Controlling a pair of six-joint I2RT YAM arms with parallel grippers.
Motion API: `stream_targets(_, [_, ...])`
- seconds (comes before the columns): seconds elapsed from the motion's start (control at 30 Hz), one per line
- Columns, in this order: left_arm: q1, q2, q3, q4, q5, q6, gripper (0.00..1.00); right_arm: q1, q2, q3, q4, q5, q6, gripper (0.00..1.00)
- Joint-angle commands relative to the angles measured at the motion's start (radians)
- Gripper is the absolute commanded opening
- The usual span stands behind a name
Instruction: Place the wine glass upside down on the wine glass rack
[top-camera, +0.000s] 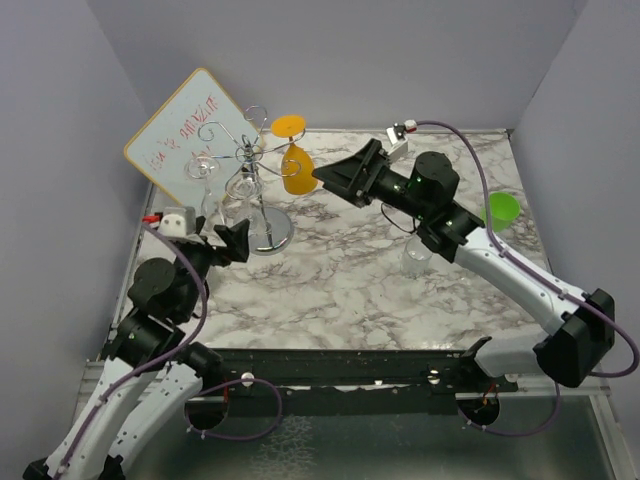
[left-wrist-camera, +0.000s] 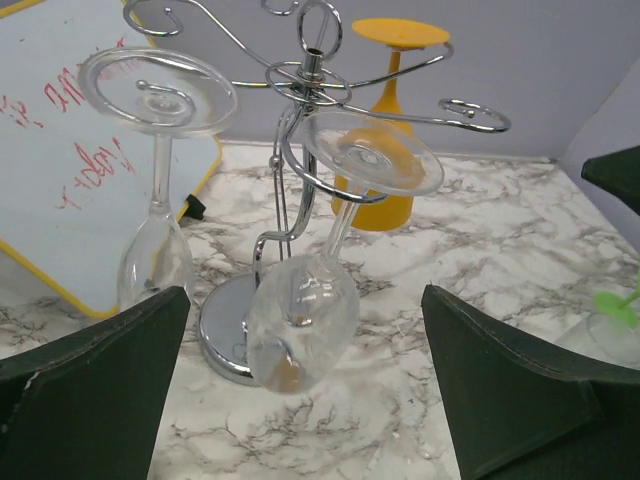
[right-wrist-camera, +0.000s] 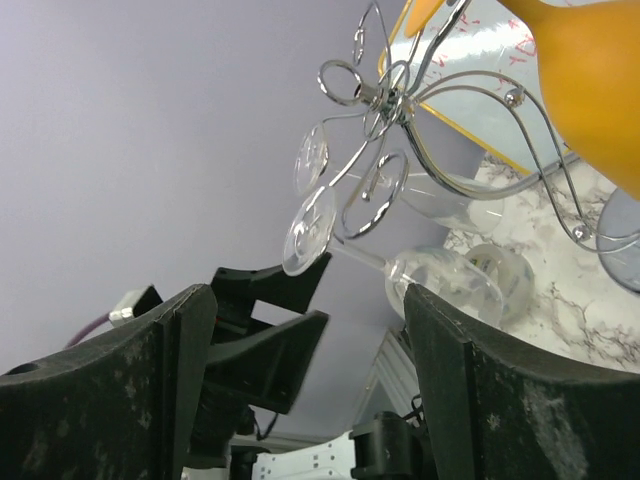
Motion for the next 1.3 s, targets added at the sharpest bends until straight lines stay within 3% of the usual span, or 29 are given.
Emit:
stream_targets(0.0, [-0.001, -0.104, 0.072, -0.232, 0.029, -0.113, 0.99, -0.009, -0.129, -0.081, -0.156, 0.034, -0.120, 0.82])
stream_targets(0.17, [-0.001, -0.155, 0.178, -0.346, 0.111, -0.143, 0.99, -0.009, -0.256, -0.081, -0.470, 0.179, -0.360, 0.82])
stream_targets(0.3, [-0.001, -0.127, 0.291, -0.343, 0.273, -0.121, 0.99, -0.009, -0.282, -0.030, -0.749, 0.483, -0.545, 0.81])
stream_targets(0.43, [-0.001, -0.024, 0.421, -0.342, 0.442, -0.089, 0.99, -0.008, -0.293, -0.034, -0.914, 0.793, -0.614, 0.79])
stream_targets(0.53, [-0.001, 0.065, 0.506, -0.342, 0.487, -0.088, 0.99, -0.009, -0.280, -0.049, -0.982, 0.904, -0.629, 0.75])
stream_targets(0.7, [-0.001, 0.190, 0.568, -0.309, 0.502, -0.105, 0.99, -0.010, -0.179, -0.076, -1.057, 0.911, -0.601, 0.69])
stream_targets(0.83, [-0.001, 0.241, 0.544, -0.231, 0.489, -0.130, 0.99, -0.012, -0.143, -0.139, -0.987, 0.871, -0.602, 0.67])
stream_targets(1.27, [-0.001, 0.344, 0.526, -0.135, 0.529, -0.161, 0.99, -0.046, 0.013, -0.190, -0.853, 0.757, -0.677, 0.45])
